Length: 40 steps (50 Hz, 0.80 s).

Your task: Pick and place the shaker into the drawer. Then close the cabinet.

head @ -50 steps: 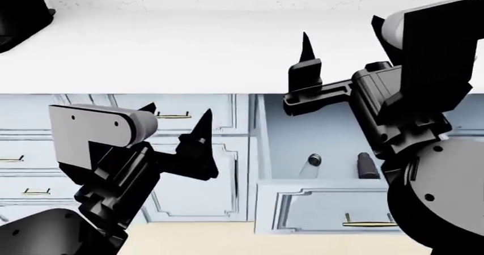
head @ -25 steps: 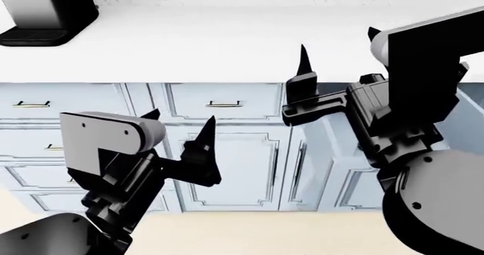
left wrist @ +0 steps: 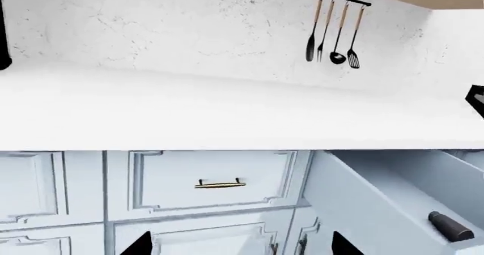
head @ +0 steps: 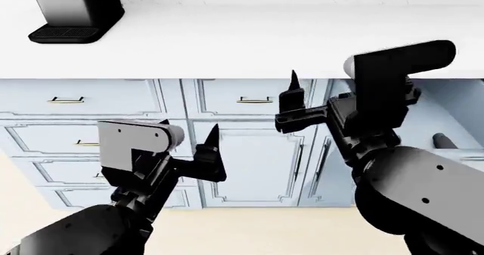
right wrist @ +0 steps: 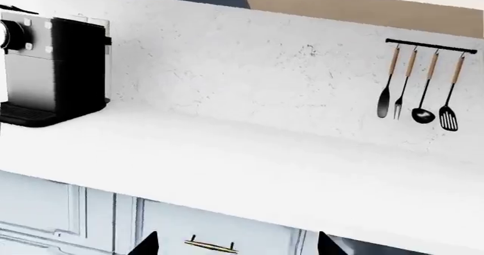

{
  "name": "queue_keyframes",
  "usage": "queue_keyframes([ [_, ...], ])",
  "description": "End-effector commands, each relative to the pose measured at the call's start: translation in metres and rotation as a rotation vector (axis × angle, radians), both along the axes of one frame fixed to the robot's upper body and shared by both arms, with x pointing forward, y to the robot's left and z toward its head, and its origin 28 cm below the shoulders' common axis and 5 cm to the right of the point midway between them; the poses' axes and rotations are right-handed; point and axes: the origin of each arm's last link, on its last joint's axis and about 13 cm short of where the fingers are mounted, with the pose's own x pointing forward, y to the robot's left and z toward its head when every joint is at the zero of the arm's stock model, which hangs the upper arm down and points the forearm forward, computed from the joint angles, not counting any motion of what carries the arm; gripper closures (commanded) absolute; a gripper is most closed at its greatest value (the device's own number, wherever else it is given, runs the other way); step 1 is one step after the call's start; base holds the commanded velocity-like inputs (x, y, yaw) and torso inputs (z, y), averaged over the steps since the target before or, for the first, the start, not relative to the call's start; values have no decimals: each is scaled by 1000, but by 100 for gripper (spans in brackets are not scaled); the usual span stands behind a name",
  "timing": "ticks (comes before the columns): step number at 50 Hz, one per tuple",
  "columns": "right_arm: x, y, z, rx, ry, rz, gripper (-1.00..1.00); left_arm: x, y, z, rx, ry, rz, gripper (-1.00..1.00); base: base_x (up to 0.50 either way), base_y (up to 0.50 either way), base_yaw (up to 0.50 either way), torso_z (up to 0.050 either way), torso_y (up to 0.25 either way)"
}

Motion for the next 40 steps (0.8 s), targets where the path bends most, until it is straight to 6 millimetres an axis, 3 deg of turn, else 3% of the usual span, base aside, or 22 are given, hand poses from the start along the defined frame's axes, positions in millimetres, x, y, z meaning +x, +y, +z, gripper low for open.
queue_keyframes([
  [1,47,3,-85,75,199,-28,-100,40,-14,-87,88,89,100,-100,0,0,0,0,0],
  [8,65,1,-144,143,274,-18,-100,72,-10,-152,184,166,251,-100,0,0,0,0,0],
  [14,70,-8,-190,173,354,-75,-100,88,-3,-179,215,203,322,-100,0,0,0,0,0],
  [21,69,9,-225,240,428,-75,-100,86,6,-198,240,269,428,-100,0,0,0,0,0],
  [24,68,17,-236,254,426,-67,-100,85,9,-196,249,276,445,-100,0,0,0,0,0],
  [28,54,15,-260,278,448,-93,-100,84,9,-201,223,283,466,-100,0,0,0,0,0],
  [40,50,1,-266,276,442,-150,-100,89,1,-213,342,289,480,-100,0,0,0,0,0],
])
